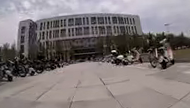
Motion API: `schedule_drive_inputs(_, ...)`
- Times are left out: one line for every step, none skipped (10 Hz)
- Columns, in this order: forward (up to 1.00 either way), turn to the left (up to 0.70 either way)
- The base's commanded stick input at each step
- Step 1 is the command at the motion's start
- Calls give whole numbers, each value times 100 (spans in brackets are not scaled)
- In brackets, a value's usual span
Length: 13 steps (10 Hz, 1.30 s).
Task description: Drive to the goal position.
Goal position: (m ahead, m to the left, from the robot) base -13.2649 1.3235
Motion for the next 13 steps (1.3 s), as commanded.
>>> schedule_drive_inputs(70, 0)
schedule_drive_inputs(70, 0)
schedule_drive_inputs(70, 0)
schedule_drive_inputs(70, 0)
schedule_drive_inputs(70, 0)
schedule_drive_inputs(70, 0)
schedule_drive_inputs(70, 0)
schedule_drive_inputs(70, 0)
schedule_drive_inputs(70, 0)
schedule_drive_inputs(70, 0)
schedule_drive_inputs(70, 0)
schedule_drive_inputs(70, 0)
schedule_drive_inputs(70, 0)
